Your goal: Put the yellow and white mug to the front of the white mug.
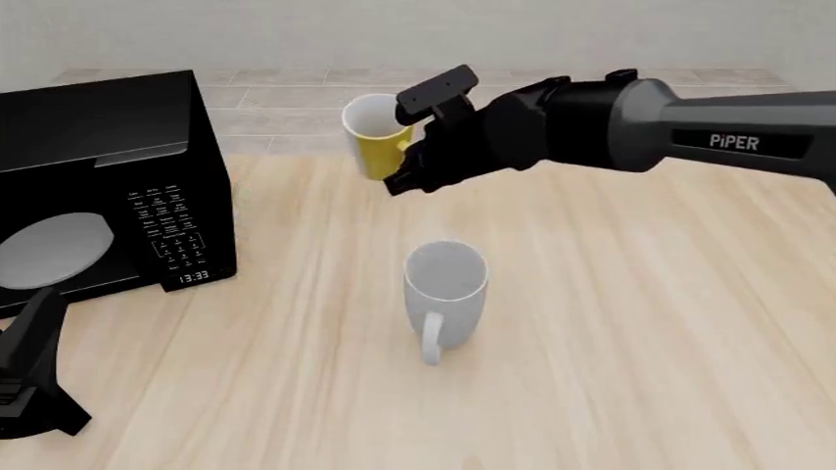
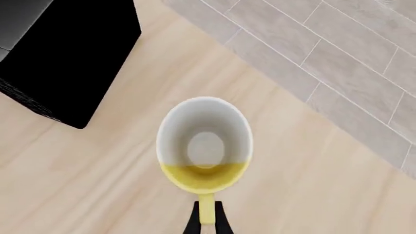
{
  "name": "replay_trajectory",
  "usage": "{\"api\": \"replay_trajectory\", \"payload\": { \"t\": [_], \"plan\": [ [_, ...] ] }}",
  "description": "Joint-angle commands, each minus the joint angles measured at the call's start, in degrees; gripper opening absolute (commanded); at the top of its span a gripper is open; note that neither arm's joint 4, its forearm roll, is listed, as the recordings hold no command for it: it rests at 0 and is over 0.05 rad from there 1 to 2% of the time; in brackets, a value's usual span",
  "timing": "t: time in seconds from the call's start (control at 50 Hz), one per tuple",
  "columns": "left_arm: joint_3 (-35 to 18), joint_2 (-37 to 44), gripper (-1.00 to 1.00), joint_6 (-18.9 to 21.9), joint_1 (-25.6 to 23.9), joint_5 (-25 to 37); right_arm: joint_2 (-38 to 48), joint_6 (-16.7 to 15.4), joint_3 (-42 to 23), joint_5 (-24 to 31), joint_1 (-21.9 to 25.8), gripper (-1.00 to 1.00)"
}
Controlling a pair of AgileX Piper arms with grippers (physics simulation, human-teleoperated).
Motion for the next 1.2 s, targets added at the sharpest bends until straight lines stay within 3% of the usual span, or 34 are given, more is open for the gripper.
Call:
{"api": "replay_trajectory", "payload": {
  "t": [0.02,0.72,1.2],
  "plan": [
    [0.0,0.0,1.0,0.0,0.0,0.0,-0.7,1.2,2.0,-1.7,-2.6,-1.0],
    [0.0,0.0,1.0,0.0,0.0,0.0,3.3,6.2,8.3,-9.7,-9.1,-1.0],
    [0.0,0.0,1.0,0.0,0.0,0.0,10.1,7.6,6.6,-10.9,-10.4,-1.0]
  ]
}}
